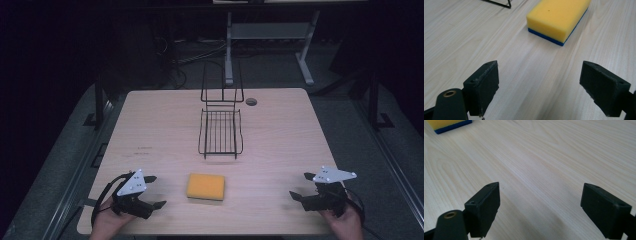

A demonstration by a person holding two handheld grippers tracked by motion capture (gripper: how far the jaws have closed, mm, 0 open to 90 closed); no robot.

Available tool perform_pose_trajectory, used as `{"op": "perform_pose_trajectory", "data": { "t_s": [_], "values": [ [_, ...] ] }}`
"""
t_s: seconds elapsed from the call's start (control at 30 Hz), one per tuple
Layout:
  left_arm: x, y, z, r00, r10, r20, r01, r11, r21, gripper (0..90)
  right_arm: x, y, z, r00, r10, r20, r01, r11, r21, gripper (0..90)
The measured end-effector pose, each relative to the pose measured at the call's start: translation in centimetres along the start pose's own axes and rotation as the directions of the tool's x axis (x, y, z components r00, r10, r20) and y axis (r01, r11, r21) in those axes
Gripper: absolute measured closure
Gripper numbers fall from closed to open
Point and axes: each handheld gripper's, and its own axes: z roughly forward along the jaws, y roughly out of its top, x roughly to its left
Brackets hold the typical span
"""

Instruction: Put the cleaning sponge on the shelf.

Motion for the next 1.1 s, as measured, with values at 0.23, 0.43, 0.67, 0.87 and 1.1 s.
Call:
{"op": "perform_pose_trajectory", "data": {
  "t_s": [0.23, 0.43, 0.67, 0.87, 1.1],
  "values": [
    [0.0, 0.6, 0.8, 0.9988, 0.031, 0.038, -0.032, 0.9989, 0.033, 15.1, 0.4, 0.3, 0.0, 1.0, -0.009, -0.001, 0.009, 1.0, 0.002, 15.3],
    [0.2, 1.1, 1.3, 0.9972, 0.042, 0.062, -0.046, 0.9972, 0.059, 15.1, 0.6, 0.5, 0.4, 0.9997, -0.022, -0.013, 0.022, 1.0, 0.017, 15.3],
    [0.2, 2.5, 1.6, 0.9947, 0.072, 0.074, -0.077, 0.9946, 0.069, 15.0, 0.7, 0.5, 0.4, 0.9995, -0.021, -0.022, 0.022, 1.0, 0.022, 15.3],
    [0.4, 3.5, 2.0, 0.9912, 0.092, 0.096, -0.101, 0.991, 0.088, 15.1, 0.7, 0.6, 0.6, 0.9992, -0.03, -0.025, 0.031, 0.999, 0.028, 15.3],
    [0.6, 4.4, 2.6, 0.9867, 0.11, 0.119, -0.123, 0.9867, 0.106, 15.0, 0.9, 0.9, 0.9, 0.9988, -0.036, -0.032, 0.037, 0.999, 0.034, 15.2]
  ]
}}
